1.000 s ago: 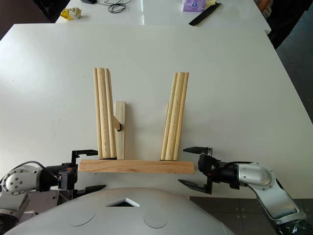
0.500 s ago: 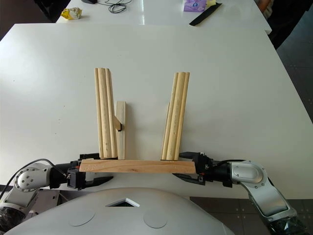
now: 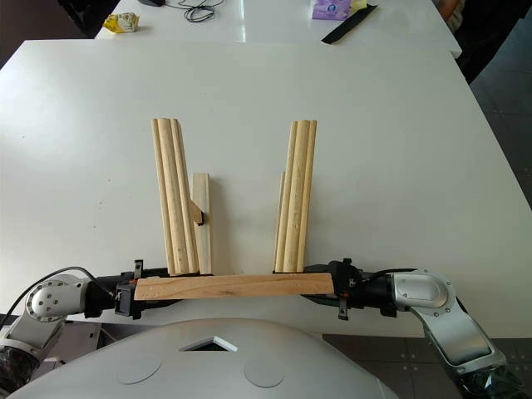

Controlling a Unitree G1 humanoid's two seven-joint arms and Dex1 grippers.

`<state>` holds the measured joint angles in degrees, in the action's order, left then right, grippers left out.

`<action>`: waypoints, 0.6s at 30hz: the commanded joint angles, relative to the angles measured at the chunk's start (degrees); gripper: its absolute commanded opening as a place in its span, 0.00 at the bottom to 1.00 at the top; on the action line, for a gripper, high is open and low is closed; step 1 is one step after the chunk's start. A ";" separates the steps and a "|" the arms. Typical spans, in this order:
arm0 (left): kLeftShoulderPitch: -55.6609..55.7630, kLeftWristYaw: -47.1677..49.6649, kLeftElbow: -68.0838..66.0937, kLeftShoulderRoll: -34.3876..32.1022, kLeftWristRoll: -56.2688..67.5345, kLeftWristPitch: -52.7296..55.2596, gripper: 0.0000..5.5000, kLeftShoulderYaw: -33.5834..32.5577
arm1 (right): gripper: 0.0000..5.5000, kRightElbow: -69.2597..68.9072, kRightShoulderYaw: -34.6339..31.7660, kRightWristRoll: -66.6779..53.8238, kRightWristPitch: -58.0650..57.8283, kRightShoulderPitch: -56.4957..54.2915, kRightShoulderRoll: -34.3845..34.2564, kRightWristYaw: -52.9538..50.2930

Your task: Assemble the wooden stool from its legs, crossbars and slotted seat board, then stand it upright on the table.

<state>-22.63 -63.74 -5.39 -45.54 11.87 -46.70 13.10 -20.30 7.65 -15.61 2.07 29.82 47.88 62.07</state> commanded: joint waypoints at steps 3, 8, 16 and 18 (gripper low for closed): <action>-2.51 1.13 12.95 -5.73 7.82 14.43 0.28 -2.68 | 0.30 -11.60 -6.27 -14.31 -16.16 -0.04 2.22 -1.66; -4.69 4.85 29.51 -14.71 22.67 36.70 0.28 -12.11 | 0.30 -19.66 -17.59 -37.84 -36.10 -5.61 11.30 -2.34; -4.76 2.20 40.90 -34.78 64.11 79.32 0.28 -37.55 | 0.30 -10.71 -27.59 -83.19 -55.86 -17.29 35.02 -0.99; -0.46 -0.96 36.34 -42.10 78.65 93.53 0.28 -39.55 | 0.29 -8.77 -28.61 -90.83 -59.71 -16.80 39.21 0.78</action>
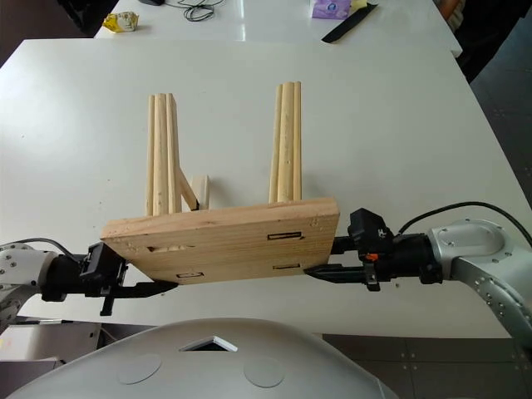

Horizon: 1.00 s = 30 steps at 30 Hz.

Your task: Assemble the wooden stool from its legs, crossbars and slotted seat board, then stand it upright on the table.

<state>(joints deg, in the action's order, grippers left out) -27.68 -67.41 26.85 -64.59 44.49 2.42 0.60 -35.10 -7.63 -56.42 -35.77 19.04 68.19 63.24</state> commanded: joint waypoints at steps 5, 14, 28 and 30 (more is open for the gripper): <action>9.95 -2.79 -5.39 -34.34 65.15 67.03 0.28 -25.50 | 0.26 10.83 -11.82 -56.58 -29.56 -8.76 26.47 10.37; 19.65 -16.94 -13.15 -45.05 68.50 86.07 0.28 -20.16 | 0.24 17.46 -6.92 -56.58 -37.81 -10.56 37.44 25.30; 18.82 -19.85 -11.40 -48.24 68.50 77.35 0.28 -3.27 | 0.24 15.19 11.86 -56.58 -31.41 -15.42 26.01 16.83; 17.39 -16.48 -11.02 -44.96 68.51 74.09 0.28 -1.10 | 0.24 17.41 16.01 -56.58 -32.40 -21.48 19.12 11.02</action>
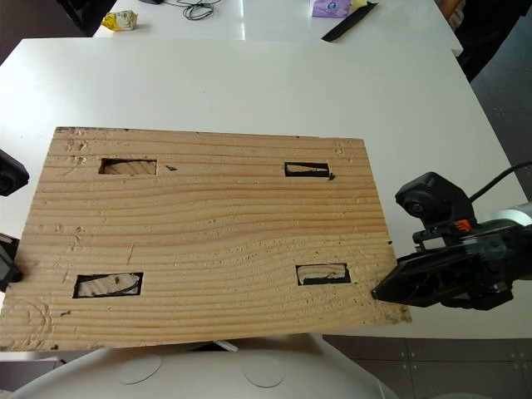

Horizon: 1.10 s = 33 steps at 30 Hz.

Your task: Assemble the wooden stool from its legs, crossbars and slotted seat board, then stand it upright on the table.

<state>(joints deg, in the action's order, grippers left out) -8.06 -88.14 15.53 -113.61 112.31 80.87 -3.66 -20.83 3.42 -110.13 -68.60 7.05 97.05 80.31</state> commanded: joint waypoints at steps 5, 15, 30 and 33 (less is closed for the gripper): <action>0.05 16.85 -1.72 16.69 0.68 -8.26 0.28 9.94 | 0.24 12.45 11.63 -2.87 -4.38 -22.50 -24.15 -18.78; 11.35 27.06 -9.12 29.78 0.69 -3.05 0.28 17.76 | 0.24 23.95 13.60 -2.87 -11.77 -30.63 -34.50 -29.42; 14.68 37.56 -15.91 43.67 0.69 -4.86 0.32 19.29 | 0.33 23.52 10.25 -2.87 -9.21 -27.15 -41.81 -40.00; 12.69 39.83 -16.30 45.10 0.69 -5.18 0.42 17.09 | 0.43 24.60 11.04 -2.87 -11.83 -27.76 -41.01 -38.86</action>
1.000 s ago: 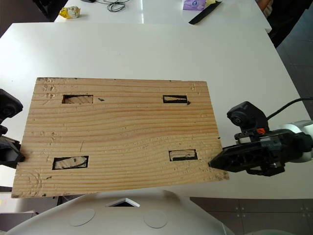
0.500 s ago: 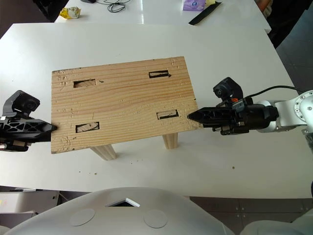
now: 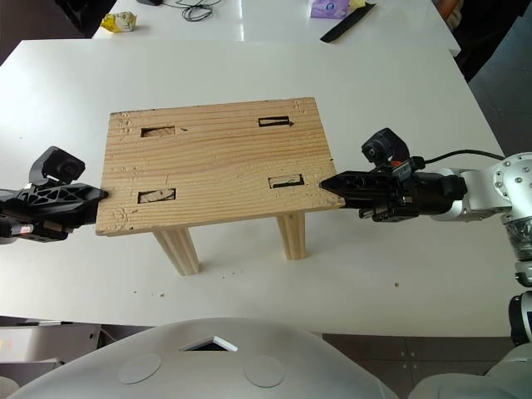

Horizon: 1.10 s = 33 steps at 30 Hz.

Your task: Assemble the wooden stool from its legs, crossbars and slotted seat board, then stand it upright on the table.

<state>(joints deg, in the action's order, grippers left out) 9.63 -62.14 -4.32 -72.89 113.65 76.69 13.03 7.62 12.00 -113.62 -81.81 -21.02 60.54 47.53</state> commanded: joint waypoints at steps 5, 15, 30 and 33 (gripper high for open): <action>-4.61 15.82 -0.95 6.11 -0.66 1.00 0.58 -3.27 | 0.55 -0.71 4.10 0.62 -2.48 -1.47 -2.19 -1.31; -1.44 11.23 -10.87 4.90 -0.66 9.62 0.77 -10.88 | 0.82 2.16 6.17 0.62 -4.82 -2.48 2.93 2.66; -9.03 16.60 -19.53 -0.36 -0.70 9.20 0.77 -26.21 | 0.98 10.29 -1.43 0.63 -6.30 1.64 12.75 1.52; -16.16 20.40 -15.88 2.51 -5.46 4.21 0.77 -35.63 | 0.98 12.21 -5.99 0.66 -3.62 4.73 13.17 -2.69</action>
<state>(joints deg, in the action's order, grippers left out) -2.59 -44.41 -22.26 -71.77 111.03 83.58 -17.16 18.94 8.93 -113.45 -87.39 -18.01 72.80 48.11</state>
